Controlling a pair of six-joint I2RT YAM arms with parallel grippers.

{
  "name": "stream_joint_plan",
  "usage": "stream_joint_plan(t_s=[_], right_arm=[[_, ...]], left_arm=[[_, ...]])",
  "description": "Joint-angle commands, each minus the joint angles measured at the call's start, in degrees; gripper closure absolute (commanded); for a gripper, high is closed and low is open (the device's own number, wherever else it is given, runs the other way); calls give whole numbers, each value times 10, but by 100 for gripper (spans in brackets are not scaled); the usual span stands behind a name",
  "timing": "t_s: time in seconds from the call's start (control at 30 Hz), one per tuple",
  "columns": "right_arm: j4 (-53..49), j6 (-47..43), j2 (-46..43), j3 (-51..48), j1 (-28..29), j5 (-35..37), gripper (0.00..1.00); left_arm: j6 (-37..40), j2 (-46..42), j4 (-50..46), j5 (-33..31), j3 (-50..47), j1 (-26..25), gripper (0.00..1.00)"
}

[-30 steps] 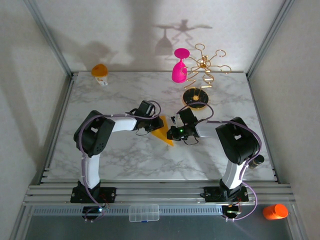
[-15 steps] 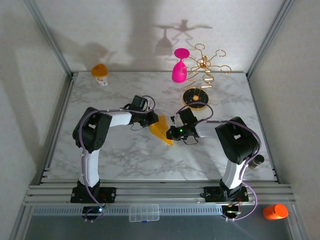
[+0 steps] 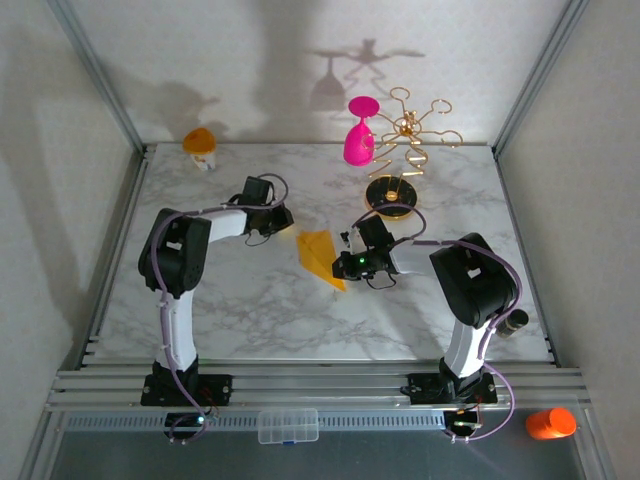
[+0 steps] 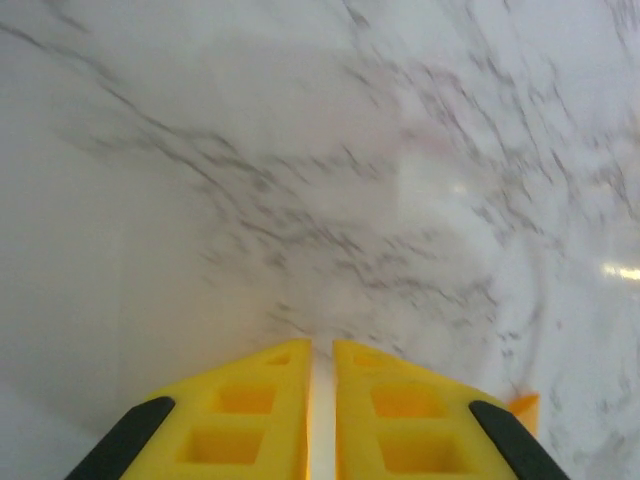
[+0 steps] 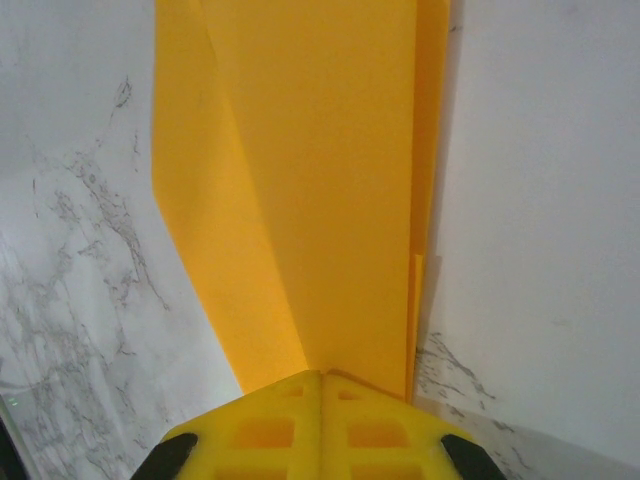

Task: Fold a paper plane with a square sheet of paper (pick it up from the middle)
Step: Fourth fold the wing at the center of the table.

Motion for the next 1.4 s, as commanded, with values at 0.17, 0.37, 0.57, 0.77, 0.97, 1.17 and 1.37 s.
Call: stream_joint_plan(t_s=[0.17, 0.37, 0.57, 0.77, 0.97, 1.17, 1.37], right_arm=[[-124, -3, 52, -15, 5, 46, 99], [-121, -1, 52, -17, 5, 41, 99], [-115, -1, 46, -23, 5, 37, 99], [-97, -5, 31, -21, 5, 11, 98], [-27, 11, -28, 6, 5, -37, 96], [19, 34, -20, 60, 5, -26, 96], [2, 35, 34, 101, 5, -5, 100]], left_arm=[[-83, -118, 75, 17, -101, -51, 85], [-141, -84, 135, 58, -120, -110, 87], [-129, -58, 92, 6, -105, -118, 90], [-124, -36, 63, -19, -101, -120, 91], [-114, -26, 11, -51, -86, -123, 91], [-113, -10, -10, -54, -79, -127, 92], [-124, -7, -20, -63, -82, -129, 92]])
